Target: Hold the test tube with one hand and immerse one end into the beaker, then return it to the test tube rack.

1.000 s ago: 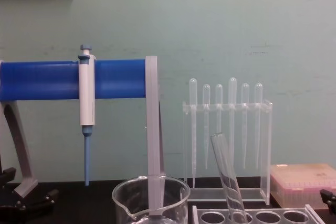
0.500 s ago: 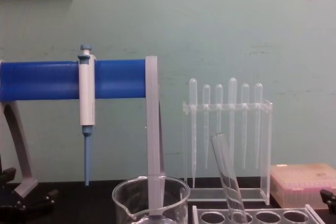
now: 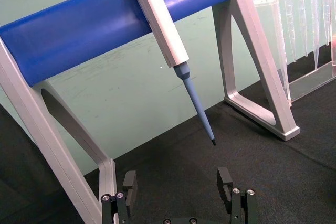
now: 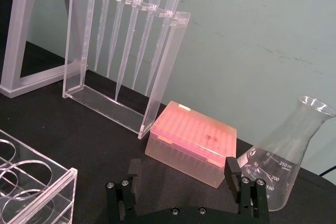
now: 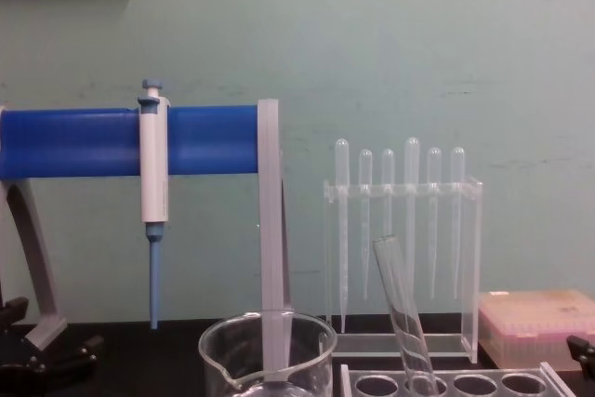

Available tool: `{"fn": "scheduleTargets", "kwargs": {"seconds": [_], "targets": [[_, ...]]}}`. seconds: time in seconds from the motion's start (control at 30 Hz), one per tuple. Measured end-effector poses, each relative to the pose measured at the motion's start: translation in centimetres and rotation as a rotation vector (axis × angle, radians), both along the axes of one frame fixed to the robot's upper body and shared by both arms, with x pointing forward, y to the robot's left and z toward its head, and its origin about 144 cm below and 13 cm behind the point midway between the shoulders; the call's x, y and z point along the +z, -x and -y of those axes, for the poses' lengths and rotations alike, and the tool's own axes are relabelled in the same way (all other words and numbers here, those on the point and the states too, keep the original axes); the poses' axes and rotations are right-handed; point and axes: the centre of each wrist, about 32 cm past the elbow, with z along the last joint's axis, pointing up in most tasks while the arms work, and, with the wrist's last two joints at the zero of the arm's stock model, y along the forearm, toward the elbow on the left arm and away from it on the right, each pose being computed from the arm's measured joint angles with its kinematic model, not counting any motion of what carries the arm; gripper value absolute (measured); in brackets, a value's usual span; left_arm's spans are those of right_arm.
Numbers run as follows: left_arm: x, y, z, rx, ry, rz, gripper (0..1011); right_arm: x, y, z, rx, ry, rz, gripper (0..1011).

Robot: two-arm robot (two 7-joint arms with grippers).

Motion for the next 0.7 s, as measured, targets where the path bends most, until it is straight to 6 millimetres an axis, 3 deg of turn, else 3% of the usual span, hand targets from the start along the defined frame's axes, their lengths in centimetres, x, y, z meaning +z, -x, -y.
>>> {"fn": "scheduleTargets", "kwargs": {"seconds": [0.37, 0.7], "targets": [[0.0, 0.0, 0.0, 0.000, 0.000, 0.000, 1000, 0.6, 0.9, 0.1, -0.001, 0.013, 0.020, 1002], [0.0, 0.0, 0.0, 0.000, 0.000, 0.000, 1000, 3.2, 5.2, -0.5, 0.035, 0.020, 0.037, 1002]]}}
